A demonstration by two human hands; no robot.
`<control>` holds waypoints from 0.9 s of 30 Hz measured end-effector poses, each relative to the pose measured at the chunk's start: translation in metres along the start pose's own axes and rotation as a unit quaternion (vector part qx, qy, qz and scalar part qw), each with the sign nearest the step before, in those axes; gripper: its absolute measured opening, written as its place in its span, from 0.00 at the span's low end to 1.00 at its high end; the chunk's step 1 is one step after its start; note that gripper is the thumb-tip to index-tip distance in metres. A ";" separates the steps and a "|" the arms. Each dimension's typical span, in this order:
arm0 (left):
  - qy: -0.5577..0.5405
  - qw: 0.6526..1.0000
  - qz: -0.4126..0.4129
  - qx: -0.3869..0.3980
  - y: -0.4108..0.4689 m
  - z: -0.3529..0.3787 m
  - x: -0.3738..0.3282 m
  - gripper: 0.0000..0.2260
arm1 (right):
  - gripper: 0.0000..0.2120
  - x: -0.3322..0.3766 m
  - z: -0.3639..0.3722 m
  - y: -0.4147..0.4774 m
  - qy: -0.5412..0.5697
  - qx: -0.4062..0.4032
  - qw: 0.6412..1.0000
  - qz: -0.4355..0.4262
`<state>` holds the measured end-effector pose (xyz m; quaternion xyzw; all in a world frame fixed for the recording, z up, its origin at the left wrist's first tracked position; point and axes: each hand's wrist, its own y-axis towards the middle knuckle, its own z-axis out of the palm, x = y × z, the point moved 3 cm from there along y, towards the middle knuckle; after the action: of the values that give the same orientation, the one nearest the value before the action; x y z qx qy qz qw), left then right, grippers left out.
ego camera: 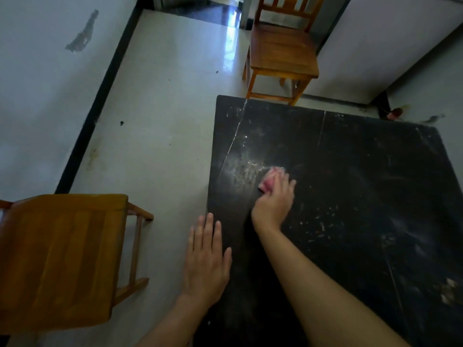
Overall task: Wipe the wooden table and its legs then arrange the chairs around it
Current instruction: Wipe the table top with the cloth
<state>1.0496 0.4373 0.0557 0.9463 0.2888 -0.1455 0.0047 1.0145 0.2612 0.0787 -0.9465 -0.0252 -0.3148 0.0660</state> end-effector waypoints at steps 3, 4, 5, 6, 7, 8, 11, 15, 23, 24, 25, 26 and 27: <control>-0.029 0.999 -0.015 0.007 -0.010 0.001 0.012 0.28 | 0.31 0.066 0.039 -0.010 0.046 0.119 0.988 -0.085; -0.037 0.999 -0.019 0.009 -0.009 0.002 0.012 0.28 | 0.27 0.080 0.038 -0.004 0.093 0.162 0.979 -0.085; -0.042 0.999 -0.024 0.009 -0.009 0.003 0.013 0.28 | 0.23 0.087 0.031 0.006 0.148 0.196 0.967 -0.071; -0.045 0.999 -0.026 0.010 -0.009 0.003 0.013 0.28 | 0.21 0.087 0.020 0.017 0.181 0.209 0.959 -0.064; -0.048 0.999 -0.024 0.010 -0.010 0.003 0.014 0.27 | 0.20 0.082 0.003 0.029 0.184 0.191 0.962 -0.057; -0.053 0.998 -0.021 0.010 -0.010 0.003 0.015 0.27 | 0.21 0.070 -0.015 0.040 0.161 0.150 0.974 -0.053; -0.074 0.997 -0.025 0.015 -0.010 0.003 0.015 0.27 | 0.20 0.007 -0.066 0.066 0.063 -0.006 0.996 0.066; -0.083 0.996 -0.023 0.019 -0.008 0.003 0.012 0.27 | 0.13 -0.014 -0.044 0.059 -0.024 -0.074 0.996 0.052; -0.074 0.996 -0.029 0.034 -0.010 0.003 0.014 0.27 | 0.20 0.123 0.072 0.019 0.167 0.287 0.929 -0.164; -0.076 0.996 -0.031 0.032 -0.009 0.003 0.014 0.27 | 0.19 0.121 0.057 0.029 0.185 0.254 0.939 -0.142; -0.078 0.996 -0.030 0.031 -0.008 0.003 0.015 0.28 | 0.19 0.111 0.040 0.037 0.176 0.195 0.958 -0.118; -0.079 0.996 -0.025 0.028 -0.009 0.003 0.015 0.28 | 0.19 0.095 0.025 0.043 0.145 0.119 0.977 -0.097; -0.080 0.996 -0.021 0.026 -0.009 0.004 0.015 0.28 | 0.21 0.079 0.015 0.045 0.113 0.058 0.990 -0.066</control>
<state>1.0558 0.4522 0.0484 0.9251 0.3033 -0.2286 0.0000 1.0906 0.2194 0.1093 -0.8956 -0.0979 -0.4217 0.1023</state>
